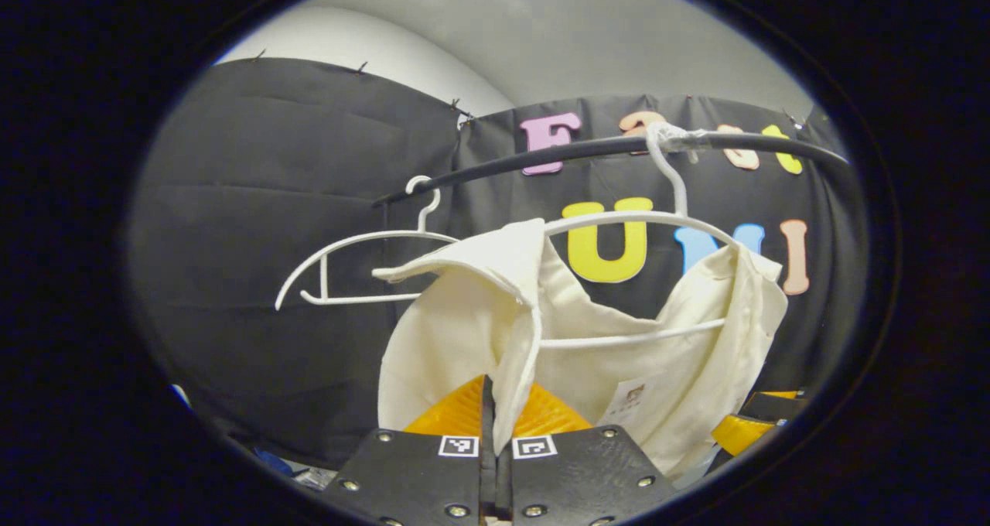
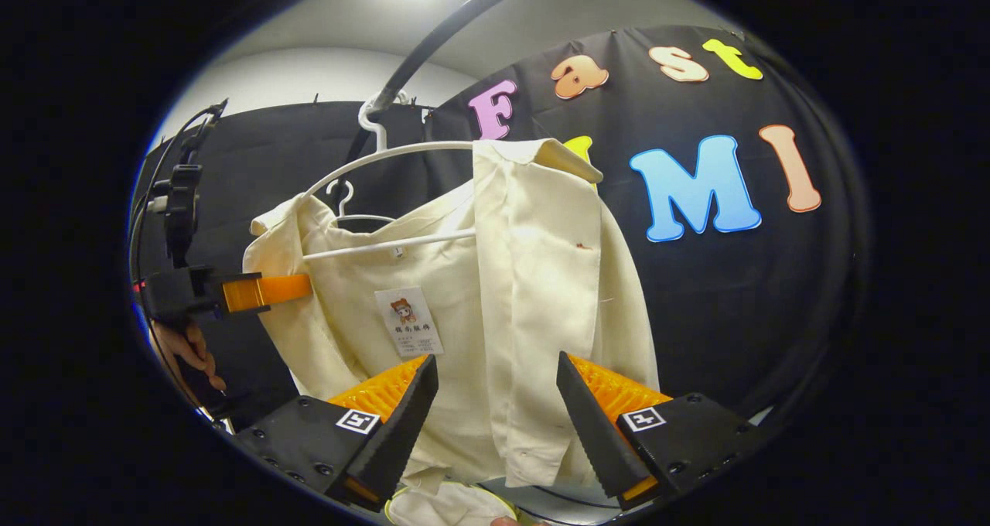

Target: Grasp the clothes on the hanger with both hands and then place them into the laundry hamper below.

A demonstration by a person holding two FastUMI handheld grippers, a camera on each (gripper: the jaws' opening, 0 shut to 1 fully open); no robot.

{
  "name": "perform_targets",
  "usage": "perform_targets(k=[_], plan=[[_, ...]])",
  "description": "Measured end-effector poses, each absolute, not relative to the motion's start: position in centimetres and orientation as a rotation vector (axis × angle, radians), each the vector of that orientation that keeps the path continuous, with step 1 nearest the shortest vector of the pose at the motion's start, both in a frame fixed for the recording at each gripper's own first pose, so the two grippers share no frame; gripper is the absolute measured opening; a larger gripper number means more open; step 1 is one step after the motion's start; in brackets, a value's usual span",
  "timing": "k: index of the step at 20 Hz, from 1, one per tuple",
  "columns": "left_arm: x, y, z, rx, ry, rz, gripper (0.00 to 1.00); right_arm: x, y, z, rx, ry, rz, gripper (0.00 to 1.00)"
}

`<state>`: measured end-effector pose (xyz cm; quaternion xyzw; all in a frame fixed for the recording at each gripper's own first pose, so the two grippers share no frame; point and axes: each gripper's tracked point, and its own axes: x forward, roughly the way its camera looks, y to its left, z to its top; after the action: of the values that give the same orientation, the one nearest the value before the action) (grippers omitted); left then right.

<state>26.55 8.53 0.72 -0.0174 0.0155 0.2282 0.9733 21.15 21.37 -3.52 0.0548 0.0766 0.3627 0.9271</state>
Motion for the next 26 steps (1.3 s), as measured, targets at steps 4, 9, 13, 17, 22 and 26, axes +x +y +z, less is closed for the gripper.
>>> perform_targets(k=[4,9,13,17,22,26], plan=[[26.7,8.1,0.9,-0.027,0.027,0.456,0.01,23.2,22.9,-3.0,0.14,0.153,0.702,0.98],[25.9,7.8,1.0,-0.021,0.027,0.448,0.01,25.1,23.5,-2.2,0.138,0.11,0.611,0.98],[26.0,7.5,0.9,-0.024,0.03,0.447,0.01,27.5,23.7,-1.5,0.141,0.069,0.547,0.98],[25.9,7.3,1.0,-0.017,0.024,0.45,0.01,28.6,24.6,-1.6,0.118,0.064,0.542,0.97],[25.7,7.4,1.0,-0.025,0.013,0.468,0.01,30.5,24.5,-1.4,0.143,0.07,0.557,0.6],[25.3,7.7,1.1,-0.042,0.002,0.473,0.01,30.8,24.3,-0.6,0.166,0.047,0.634,0.1]])
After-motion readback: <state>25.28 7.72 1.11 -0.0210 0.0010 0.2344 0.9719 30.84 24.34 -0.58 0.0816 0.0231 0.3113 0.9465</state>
